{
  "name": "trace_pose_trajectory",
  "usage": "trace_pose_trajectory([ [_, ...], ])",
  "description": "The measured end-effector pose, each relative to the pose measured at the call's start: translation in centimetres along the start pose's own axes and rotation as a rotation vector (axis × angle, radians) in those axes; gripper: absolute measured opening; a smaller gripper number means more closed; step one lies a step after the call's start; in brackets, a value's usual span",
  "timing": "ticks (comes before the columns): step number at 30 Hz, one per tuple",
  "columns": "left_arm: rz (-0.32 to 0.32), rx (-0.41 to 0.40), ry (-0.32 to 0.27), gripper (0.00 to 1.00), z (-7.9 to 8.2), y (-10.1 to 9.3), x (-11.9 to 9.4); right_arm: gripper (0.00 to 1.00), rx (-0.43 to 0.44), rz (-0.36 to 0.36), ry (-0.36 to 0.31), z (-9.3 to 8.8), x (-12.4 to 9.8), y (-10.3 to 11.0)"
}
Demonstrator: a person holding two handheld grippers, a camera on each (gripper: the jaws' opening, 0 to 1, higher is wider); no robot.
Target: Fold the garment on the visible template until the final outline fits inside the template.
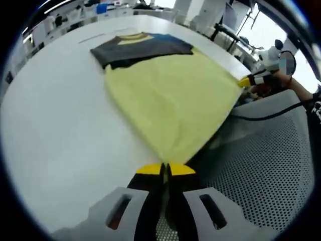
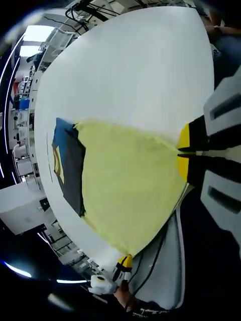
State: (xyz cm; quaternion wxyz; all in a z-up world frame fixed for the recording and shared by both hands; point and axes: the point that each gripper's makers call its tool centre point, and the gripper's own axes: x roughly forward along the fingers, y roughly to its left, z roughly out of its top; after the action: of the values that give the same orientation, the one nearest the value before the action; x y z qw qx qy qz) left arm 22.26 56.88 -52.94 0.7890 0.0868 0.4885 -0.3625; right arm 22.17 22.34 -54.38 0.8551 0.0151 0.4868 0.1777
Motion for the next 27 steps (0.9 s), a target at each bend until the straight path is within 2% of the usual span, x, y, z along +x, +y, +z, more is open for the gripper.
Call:
trace_pose_trajectory([
  [3, -0.004, -0.009, 0.001, 0.0, -0.2, -0.1, -0.1, 0.0, -0.005, -0.005, 0.009, -0.3, -0.4, 0.7],
  [5, -0.006, -0.014, 0.004, 0.0, -0.4, -0.3, -0.2, 0.0, -0.017, -0.007, 0.018, -0.5, -0.1, 0.1],
  [7, -0.01, -0.013, 0.011, 0.0, -0.5, -0.5, -0.3, 0.0, -0.026, -0.01, 0.027, -0.7, -0.6, 1.1],
  [14, -0.001, -0.003, 0.018, 0.0, -0.1, -0.6, -0.9, 0.0, -0.04, -0.005, 0.014, -0.5, -0.6, 0.3],
  [15, -0.002, 0.001, 0.021, 0.0, 0.0, -0.7, -1.0, 0.0, -0.035, -0.003, 0.01, -0.3, -1.2, 1.0],
  [21, -0.007, -0.007, 0.006, 0.0, 0.9, -0.6, -2.0, 0.0, -0.06, -0.004, -0.006, 0.9, -1.8, 0.4],
  [27, -0.012, -0.029, -0.017, 0.0, 2.2, -0.5, -2.8, 0.0, -0.104, -0.021, -0.019, 2.5, -3.1, 1.2],
])
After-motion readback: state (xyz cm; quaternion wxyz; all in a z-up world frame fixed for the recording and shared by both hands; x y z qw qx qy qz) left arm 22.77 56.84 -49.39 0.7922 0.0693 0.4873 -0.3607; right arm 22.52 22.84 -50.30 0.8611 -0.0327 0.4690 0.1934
